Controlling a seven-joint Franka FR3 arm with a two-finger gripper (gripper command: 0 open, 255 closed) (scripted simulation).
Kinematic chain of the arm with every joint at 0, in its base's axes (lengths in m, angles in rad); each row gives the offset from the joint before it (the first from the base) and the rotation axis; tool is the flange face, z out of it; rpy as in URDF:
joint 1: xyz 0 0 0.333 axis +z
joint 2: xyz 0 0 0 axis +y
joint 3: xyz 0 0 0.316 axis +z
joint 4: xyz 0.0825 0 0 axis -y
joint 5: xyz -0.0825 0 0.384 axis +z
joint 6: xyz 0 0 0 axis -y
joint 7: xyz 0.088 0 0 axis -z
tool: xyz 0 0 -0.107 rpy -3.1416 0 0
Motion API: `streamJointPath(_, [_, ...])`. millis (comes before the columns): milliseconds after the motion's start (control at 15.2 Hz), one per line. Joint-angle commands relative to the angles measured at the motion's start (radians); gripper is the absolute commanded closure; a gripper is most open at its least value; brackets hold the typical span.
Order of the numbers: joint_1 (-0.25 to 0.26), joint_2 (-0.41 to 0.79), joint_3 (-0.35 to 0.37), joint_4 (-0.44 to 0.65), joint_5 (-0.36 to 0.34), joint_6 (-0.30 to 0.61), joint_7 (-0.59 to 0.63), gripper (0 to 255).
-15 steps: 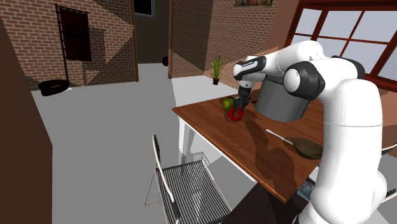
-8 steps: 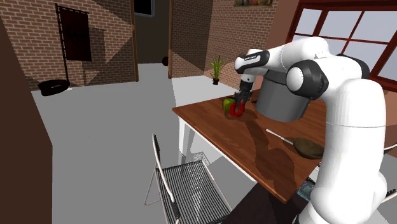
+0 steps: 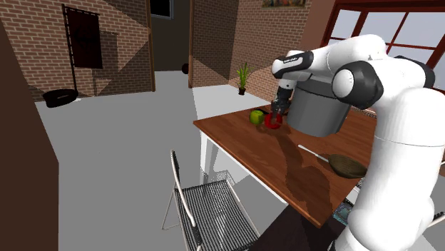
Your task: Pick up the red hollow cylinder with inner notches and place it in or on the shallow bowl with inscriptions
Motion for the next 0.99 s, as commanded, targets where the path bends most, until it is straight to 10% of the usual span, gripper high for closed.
streamJointPath(0, [-0.009,-0.052,-0.015,-0.064,-0.017,0.014,-0.026,255])
streamJointPath(924, [-0.117,-0.336,-0.137,-0.368,-0.146,0.057,-0.225,255])
